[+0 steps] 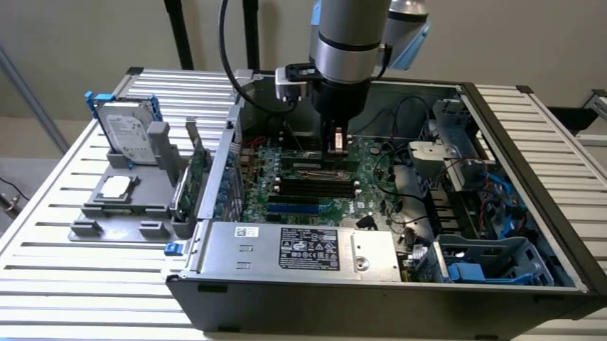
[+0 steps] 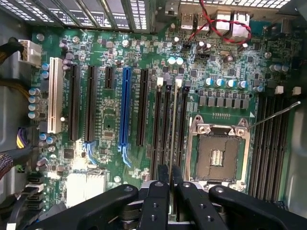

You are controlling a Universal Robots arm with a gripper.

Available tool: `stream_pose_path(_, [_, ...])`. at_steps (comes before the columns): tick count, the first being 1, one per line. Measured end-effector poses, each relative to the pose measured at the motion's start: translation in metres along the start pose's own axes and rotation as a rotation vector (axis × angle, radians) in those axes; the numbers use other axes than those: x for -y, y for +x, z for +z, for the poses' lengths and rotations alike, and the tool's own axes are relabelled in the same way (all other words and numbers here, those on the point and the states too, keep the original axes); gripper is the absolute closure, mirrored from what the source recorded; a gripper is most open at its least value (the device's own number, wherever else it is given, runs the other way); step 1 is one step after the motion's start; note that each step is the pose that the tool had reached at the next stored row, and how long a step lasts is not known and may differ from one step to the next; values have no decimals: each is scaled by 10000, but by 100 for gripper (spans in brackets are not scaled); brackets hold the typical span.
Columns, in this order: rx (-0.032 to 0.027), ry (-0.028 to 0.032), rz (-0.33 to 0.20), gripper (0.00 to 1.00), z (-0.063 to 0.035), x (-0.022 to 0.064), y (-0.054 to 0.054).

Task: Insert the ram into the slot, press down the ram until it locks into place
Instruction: 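Insert the ram into the slot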

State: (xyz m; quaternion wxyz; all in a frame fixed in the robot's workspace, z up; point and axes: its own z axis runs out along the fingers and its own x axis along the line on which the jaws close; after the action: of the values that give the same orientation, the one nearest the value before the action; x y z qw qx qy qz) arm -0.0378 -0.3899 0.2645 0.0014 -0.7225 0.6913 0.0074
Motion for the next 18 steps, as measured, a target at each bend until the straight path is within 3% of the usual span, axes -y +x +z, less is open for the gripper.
stream_pose_path(3, [-62,3,0,86,46,0,0])
stream_pose_path(5, [-134,8,1,86,71,0,1])
stream_pose_path(11, [-424,39,5,86,136,0,1])
stream_pose_path(18, [-591,39,51,86,236,-14,0])
